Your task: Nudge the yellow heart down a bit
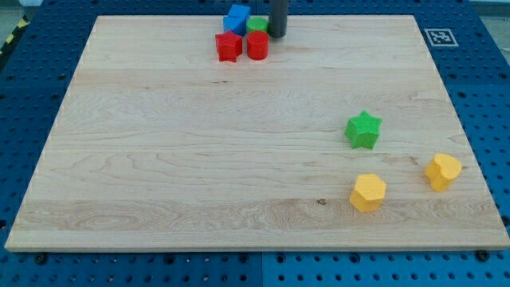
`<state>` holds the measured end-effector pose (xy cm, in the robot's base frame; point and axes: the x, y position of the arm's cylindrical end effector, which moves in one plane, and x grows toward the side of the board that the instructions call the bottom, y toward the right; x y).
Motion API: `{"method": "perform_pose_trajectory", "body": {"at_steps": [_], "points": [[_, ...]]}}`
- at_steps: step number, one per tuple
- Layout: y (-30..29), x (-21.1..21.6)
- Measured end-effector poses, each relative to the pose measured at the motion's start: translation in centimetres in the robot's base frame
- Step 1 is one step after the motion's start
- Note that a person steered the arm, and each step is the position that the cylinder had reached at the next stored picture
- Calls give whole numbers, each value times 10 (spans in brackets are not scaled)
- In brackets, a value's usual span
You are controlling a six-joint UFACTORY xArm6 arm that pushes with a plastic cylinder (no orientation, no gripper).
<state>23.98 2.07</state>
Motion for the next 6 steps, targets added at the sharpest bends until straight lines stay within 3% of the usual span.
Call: {"method": "perform_pose_trajectory", "body": {"at_steps": [1, 4, 5, 6], "points": [[22, 9], [213, 228], [210, 277], [170, 281]]}}
